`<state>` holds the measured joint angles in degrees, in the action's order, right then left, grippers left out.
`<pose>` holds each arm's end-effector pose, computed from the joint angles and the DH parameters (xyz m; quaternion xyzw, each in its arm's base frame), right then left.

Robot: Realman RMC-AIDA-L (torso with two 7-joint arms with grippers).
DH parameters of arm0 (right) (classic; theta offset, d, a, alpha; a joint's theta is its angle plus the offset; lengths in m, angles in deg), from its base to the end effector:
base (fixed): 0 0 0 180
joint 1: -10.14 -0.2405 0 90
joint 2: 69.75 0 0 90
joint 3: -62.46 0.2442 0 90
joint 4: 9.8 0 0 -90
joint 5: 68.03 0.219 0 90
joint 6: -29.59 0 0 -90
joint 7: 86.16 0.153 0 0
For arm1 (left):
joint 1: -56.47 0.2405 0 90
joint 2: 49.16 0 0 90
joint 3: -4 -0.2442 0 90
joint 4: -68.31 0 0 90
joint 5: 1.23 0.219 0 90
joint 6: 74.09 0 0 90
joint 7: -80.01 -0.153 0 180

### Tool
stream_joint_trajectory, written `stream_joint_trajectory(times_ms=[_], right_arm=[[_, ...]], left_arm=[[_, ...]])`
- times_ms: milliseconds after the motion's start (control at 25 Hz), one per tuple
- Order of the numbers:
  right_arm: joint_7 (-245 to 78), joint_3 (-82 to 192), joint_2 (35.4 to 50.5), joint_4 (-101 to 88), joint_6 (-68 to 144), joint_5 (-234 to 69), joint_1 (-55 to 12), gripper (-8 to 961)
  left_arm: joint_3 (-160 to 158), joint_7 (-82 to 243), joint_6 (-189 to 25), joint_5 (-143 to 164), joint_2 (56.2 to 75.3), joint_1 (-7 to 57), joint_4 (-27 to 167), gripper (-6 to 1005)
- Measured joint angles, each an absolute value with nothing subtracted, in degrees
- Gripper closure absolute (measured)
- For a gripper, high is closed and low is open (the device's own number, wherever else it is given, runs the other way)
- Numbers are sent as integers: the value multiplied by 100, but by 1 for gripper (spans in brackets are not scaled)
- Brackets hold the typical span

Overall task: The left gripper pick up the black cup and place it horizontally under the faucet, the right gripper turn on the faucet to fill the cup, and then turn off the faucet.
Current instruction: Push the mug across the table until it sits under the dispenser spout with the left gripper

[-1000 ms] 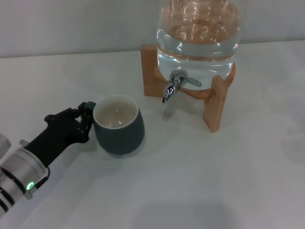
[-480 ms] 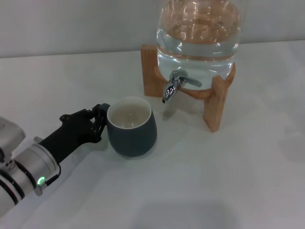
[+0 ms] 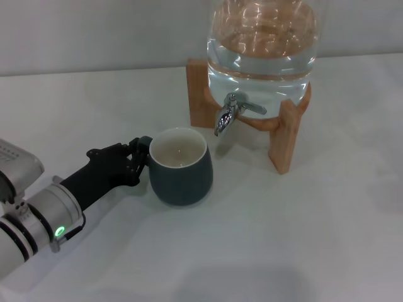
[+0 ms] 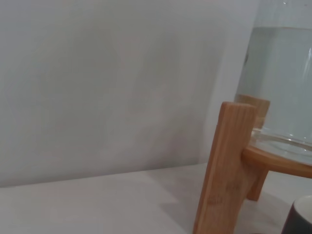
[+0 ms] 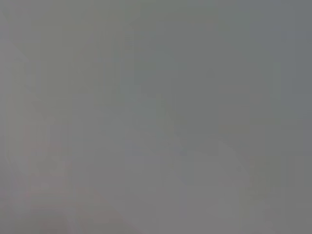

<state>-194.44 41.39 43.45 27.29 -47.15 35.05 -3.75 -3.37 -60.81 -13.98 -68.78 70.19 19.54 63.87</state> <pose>0.3769 0.2993 0.1790 -0.6702 0.2876 0.3978 0.5567 -0.2705 0.3436 -0.0987 -0.8593 -0.2850 -0.2823 0.3173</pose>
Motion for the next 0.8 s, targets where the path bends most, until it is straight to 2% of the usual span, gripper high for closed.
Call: stream_joint_trajectory(times_ms=[800], right_arm=[[-19443,4122,4345,2729,-4715,3506,-374,104]], left_arm=[[-328,-6097,-1565,-6709,7046,1727,6292,848]])
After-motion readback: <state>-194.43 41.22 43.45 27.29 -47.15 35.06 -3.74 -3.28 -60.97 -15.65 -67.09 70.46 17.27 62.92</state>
